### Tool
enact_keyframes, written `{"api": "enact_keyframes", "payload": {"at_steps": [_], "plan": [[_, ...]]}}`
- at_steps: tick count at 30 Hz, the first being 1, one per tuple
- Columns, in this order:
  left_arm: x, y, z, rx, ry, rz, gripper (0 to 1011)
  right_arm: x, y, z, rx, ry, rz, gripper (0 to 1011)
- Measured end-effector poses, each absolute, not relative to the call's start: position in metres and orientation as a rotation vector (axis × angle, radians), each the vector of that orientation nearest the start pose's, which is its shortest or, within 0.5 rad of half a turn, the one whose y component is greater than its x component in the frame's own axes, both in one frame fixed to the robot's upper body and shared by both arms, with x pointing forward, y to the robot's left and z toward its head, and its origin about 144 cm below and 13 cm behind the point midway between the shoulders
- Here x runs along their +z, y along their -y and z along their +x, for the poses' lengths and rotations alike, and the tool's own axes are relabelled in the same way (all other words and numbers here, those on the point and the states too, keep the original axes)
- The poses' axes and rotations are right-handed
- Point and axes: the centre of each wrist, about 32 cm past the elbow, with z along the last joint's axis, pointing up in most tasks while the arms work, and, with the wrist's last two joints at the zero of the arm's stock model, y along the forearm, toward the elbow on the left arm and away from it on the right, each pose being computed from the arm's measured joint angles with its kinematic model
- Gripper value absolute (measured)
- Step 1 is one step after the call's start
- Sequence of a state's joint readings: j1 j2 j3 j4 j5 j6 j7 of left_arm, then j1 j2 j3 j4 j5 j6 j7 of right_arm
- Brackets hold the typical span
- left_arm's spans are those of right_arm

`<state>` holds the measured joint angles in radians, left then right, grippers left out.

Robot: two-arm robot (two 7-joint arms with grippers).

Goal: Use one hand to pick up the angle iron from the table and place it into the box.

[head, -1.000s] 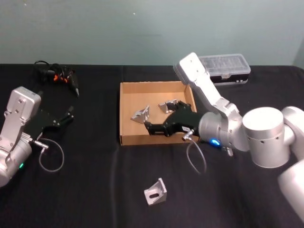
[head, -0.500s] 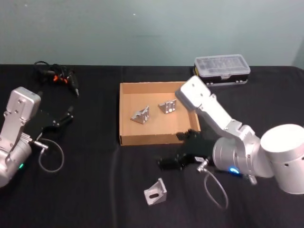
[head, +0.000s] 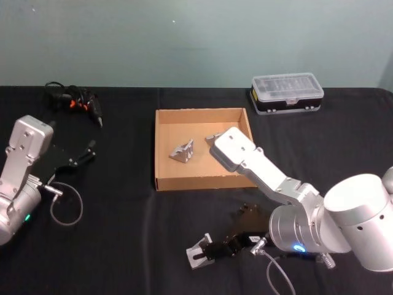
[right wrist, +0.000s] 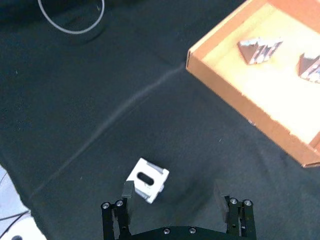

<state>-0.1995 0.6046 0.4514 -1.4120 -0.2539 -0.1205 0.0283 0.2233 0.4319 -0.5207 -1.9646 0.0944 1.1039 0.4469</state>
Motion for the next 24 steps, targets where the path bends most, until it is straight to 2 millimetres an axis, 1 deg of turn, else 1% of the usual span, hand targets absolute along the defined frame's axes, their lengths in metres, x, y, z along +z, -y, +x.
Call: {"api": "enact_keyframes", "payload": {"at_steps": [4, 10, 24], "plan": [[1.14, -0.31, 0.489, 1.248, 0.285, 0.304, 1005, 1.274, 0.16, 0.441, -0.719, -0.261, -0.84, 1000], [1.14, -0.31, 0.489, 1.248, 0.285, 0.304, 1005, 1.27, 0.151, 0.446, -0.713, -0.335, -0.873, 1000], [1.14, -0.31, 0.489, 1.248, 0.285, 0.304, 1005, 1.271, 0.153, 0.445, -0.715, -0.325, -0.872, 1000]]}}
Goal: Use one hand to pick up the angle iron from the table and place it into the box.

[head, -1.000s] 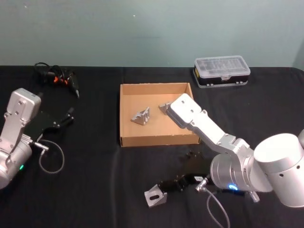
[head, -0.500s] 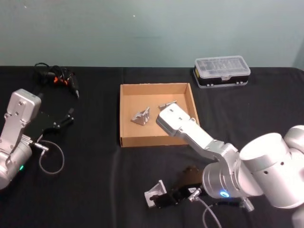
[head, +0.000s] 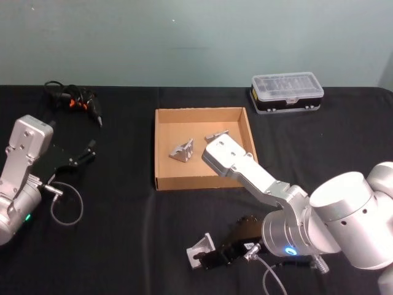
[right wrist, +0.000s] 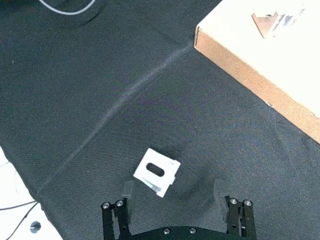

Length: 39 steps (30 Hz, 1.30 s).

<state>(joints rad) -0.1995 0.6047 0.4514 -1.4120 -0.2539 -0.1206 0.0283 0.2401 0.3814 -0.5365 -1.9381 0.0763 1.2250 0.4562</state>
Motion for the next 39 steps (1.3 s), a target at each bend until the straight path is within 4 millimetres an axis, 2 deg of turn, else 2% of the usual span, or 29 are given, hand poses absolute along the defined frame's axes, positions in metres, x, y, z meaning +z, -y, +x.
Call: {"api": "enact_keyframes", "payload": {"at_steps": [35, 39], "plan": [[1.1398, -0.3097, 0.4886, 1.248, 0.285, 0.304, 1005, 1.2715, 0.1541, 0.4443, -0.717, -0.316, -0.869, 1000], [1.1398, -0.3097, 0.4886, 1.248, 0.285, 0.304, 1005, 1.2696, 0.1613, 0.4447, -0.74, -0.285, -0.855, 1000]]}}
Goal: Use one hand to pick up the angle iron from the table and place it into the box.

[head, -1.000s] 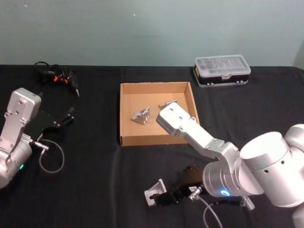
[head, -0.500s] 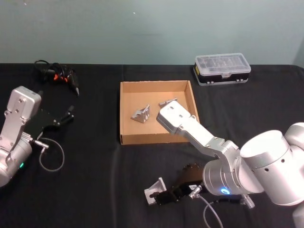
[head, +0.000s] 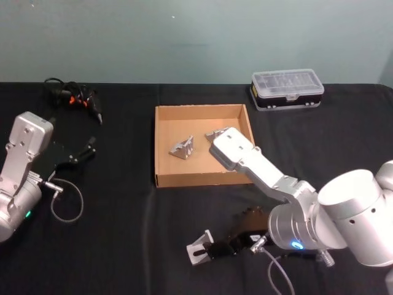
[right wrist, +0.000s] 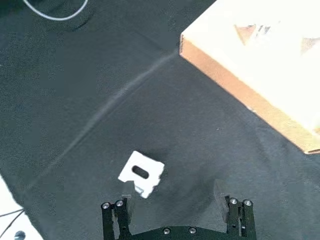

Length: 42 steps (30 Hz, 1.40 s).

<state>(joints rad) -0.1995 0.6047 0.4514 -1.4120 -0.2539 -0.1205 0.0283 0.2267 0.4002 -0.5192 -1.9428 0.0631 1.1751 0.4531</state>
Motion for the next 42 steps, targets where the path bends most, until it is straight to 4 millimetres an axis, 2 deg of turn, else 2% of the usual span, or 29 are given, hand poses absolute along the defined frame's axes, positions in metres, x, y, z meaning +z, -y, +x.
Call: {"api": "enact_keyframes", "payload": {"at_steps": [9, 28, 38, 42], "plan": [[1.14, -0.31, 0.489, 1.248, 0.285, 0.304, 1005, 1.261, 0.168, 0.441, -0.734, -0.242, -0.809, 1000], [1.14, -0.31, 0.489, 1.248, 0.285, 0.304, 1005, 1.243, 0.148, 0.437, -0.715, -0.237, -0.813, 1000], [1.14, -0.31, 0.489, 1.248, 0.285, 0.304, 1005, 1.242, 0.146, 0.438, -0.719, -0.232, -0.821, 1000], [1.14, -0.31, 0.489, 1.248, 0.285, 0.304, 1005, 1.242, 0.147, 0.438, -0.719, -0.232, -0.821, 927]]}}
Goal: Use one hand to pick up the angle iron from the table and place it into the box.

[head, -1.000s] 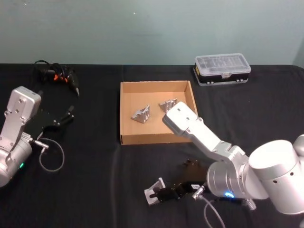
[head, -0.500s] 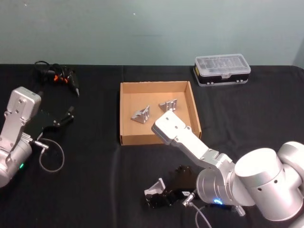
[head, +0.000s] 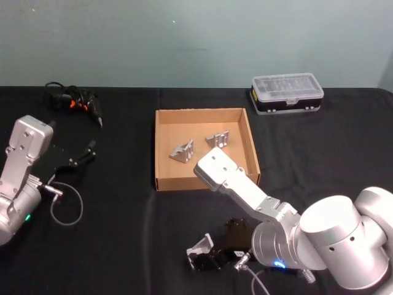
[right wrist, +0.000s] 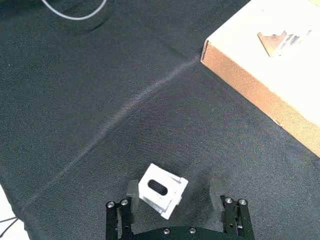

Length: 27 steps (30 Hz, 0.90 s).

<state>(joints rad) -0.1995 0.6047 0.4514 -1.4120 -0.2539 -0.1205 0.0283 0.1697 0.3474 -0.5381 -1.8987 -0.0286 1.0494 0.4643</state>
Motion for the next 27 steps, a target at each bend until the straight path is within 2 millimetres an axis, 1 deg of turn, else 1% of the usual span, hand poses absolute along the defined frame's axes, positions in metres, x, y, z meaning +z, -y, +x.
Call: {"api": "enact_keyframes", "payload": {"at_steps": [4, 5, 8, 9, 11, 12, 14, 15, 20, 22, 23, 24, 27], "plan": [[1.1398, -0.3097, 0.4886, 1.248, 0.285, 0.304, 1005, 1.2424, 0.1467, 0.4376, -0.719, -0.233, -0.82, 850], [1.1398, -0.3096, 0.4886, 1.248, 0.285, 0.304, 1005, 1.2424, 0.1468, 0.4375, -0.719, -0.233, -0.82, 796], [1.1398, -0.3096, 0.4886, 1.248, 0.285, 0.304, 1004, 1.2424, 0.1468, 0.4375, -0.718, -0.234, -0.819, 741], [1.1398, -0.3097, 0.4886, 1.248, 0.285, 0.304, 1005, 1.2424, 0.1469, 0.4374, -0.718, -0.234, -0.819, 684], [1.1398, -0.3097, 0.4886, 1.248, 0.285, 0.304, 1005, 1.2425, 0.1469, 0.4374, -0.718, -0.234, -0.819, 650], [1.1398, -0.3097, 0.4886, 1.248, 0.285, 0.305, 1005, 1.2425, 0.147, 0.4374, -0.718, -0.234, -0.819, 593], [1.1398, -0.3097, 0.4886, 1.248, 0.285, 0.304, 1005, 1.2425, 0.1471, 0.4374, -0.718, -0.234, -0.819, 544], [1.1398, -0.3097, 0.4886, 1.248, 0.285, 0.304, 1005, 1.2426, 0.1471, 0.4374, -0.718, -0.234, -0.818, 484], [1.1398, -0.3097, 0.4886, 1.248, 0.285, 0.304, 1004, 1.2428, 0.1473, 0.4374, -0.718, -0.234, -0.818, 339], [1.1398, -0.3097, 0.4886, 1.248, 0.285, 0.304, 1005, 1.2429, 0.1472, 0.4373, -0.718, -0.234, -0.818, 256], [1.1398, -0.3097, 0.4886, 1.248, 0.285, 0.304, 1005, 1.2428, 0.1472, 0.4373, -0.718, -0.234, -0.818, 242], [1.1398, -0.3097, 0.4886, 1.248, 0.285, 0.304, 1005, 1.2428, 0.1473, 0.4373, -0.718, -0.234, -0.818, 197], [1.1398, -0.3097, 0.4886, 1.248, 0.285, 0.304, 1005, 1.2428, 0.1472, 0.4373, -0.718, -0.234, -0.818, 123]]}}
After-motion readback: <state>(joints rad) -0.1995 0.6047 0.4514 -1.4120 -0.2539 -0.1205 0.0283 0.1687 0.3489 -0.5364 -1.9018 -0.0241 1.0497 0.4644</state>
